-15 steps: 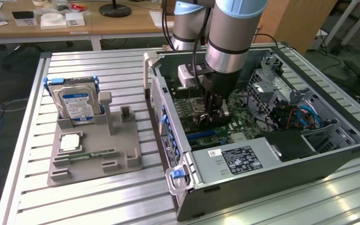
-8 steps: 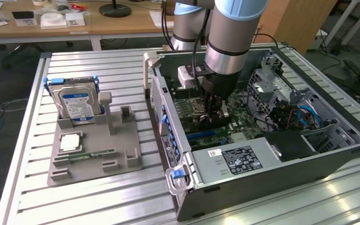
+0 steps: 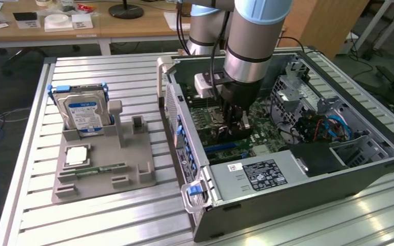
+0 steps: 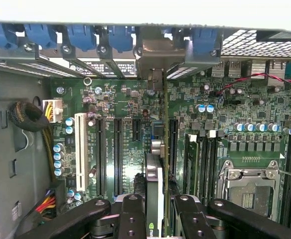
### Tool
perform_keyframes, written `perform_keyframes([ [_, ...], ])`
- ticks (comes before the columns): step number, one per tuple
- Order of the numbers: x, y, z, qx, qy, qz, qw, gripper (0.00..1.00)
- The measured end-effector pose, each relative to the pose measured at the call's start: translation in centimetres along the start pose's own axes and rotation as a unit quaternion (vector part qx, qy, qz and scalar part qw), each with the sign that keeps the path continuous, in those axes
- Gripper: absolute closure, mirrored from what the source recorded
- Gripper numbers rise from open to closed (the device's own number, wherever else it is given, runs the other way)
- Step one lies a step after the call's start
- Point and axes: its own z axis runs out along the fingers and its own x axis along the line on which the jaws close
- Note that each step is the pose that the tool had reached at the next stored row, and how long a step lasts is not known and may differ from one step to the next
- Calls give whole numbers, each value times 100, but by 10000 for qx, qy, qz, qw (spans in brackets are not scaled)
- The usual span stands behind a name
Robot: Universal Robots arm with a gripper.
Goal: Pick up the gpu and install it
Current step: 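Insert the gpu into the slot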
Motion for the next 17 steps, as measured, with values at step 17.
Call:
perform_keyframes([
  [17, -1, -5, 3, -12, -3, 0, 10000, 73],
])
